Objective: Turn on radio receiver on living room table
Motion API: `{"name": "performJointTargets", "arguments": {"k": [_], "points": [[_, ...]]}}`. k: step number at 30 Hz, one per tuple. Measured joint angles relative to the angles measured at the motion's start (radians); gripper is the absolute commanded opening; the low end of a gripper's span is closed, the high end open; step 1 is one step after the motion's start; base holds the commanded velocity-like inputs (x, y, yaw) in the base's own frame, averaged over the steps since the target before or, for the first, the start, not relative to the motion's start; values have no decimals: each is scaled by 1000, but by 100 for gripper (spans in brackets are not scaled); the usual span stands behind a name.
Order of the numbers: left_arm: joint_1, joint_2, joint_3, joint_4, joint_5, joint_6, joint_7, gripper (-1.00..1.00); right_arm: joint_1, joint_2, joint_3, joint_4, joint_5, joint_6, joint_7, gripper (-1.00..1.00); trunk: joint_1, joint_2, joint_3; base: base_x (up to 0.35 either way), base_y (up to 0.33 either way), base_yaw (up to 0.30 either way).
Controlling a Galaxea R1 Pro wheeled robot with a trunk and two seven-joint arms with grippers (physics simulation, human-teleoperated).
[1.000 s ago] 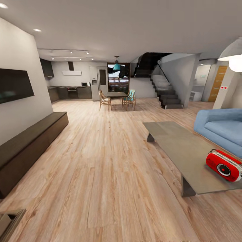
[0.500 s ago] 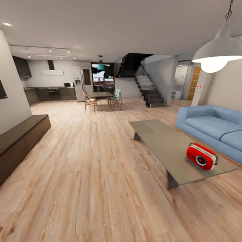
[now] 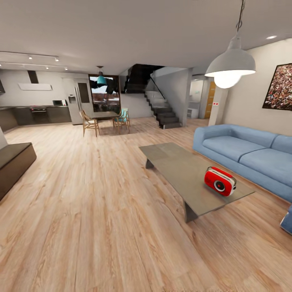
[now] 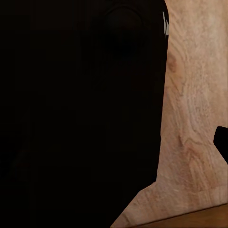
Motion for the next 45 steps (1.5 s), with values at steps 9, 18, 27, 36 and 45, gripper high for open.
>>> {"name": "performJointTargets", "arguments": {"k": [9, 18, 27, 36, 45], "points": [[0, 0, 0, 0, -1, 0, -1, 100, 0, 0, 2, 0, 2, 1, 0, 100, 0, 0, 0, 17, 17, -87], [0, 0, -1, 0, 0, 10, -3, 100, 0, 0, 3, 0, 10, 2, 0, 100, 0, 0, 0, 229, 208, -2], [0, 0, -1, 0, 0, 11, -2, 100, 0, 0, 6, 0, 12, 2, 0, 100, 0, 0, 0, 284, 160, 0], [0, 0, 0, 0, 0, 7, 7, 100, 0, 0, 8, 0, 12, 1, 0, 100, 0, 0, 0, 104, 11, 0], [0, 0, 0, 0, -1, 2, 7, 100, 0, 0, 6, 0, 12, 0, 0, 100, 0, 0, 0, 7, 0, 0]]}}
